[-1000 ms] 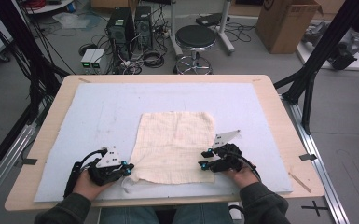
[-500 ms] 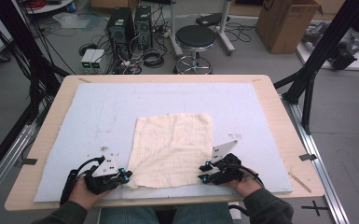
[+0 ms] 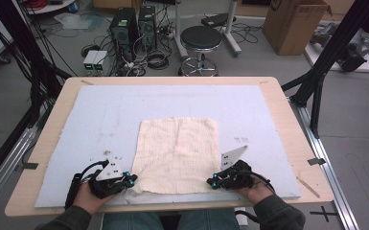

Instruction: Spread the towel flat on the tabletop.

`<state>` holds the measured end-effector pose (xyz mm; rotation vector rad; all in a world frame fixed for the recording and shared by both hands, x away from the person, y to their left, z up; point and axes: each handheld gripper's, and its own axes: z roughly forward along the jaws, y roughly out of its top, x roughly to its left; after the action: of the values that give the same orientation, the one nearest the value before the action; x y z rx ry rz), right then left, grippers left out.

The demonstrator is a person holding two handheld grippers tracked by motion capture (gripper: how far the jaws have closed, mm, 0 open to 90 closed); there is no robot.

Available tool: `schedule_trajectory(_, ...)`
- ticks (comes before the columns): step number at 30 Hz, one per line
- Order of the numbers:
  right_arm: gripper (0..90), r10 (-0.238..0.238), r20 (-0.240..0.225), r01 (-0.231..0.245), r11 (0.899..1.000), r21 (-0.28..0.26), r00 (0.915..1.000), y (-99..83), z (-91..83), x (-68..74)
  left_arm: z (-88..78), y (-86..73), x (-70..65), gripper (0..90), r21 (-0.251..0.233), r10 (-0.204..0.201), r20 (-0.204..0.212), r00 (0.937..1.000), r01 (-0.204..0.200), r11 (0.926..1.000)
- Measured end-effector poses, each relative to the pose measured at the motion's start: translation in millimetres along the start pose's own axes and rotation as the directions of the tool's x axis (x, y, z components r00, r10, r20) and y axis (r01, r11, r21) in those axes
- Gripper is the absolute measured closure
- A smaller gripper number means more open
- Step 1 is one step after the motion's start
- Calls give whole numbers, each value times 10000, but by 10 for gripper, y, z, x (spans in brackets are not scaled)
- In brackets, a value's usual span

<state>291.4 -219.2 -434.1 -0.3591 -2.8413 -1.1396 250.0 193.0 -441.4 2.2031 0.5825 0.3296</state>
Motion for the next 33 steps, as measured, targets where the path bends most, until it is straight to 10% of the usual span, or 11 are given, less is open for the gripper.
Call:
schedule_trajectory(15,718,590,183,-568,9932,-1018,9981,-12,-106,-20,-99,11,44,711,-447,-454,26,9990,454,9980)
schedule_trajectory(33,510,1379,1281,-1063,9682,-2265,9821,100,-201,-167,-149,176,165,577,-1868,-1390,-71,9903,1352,9730)
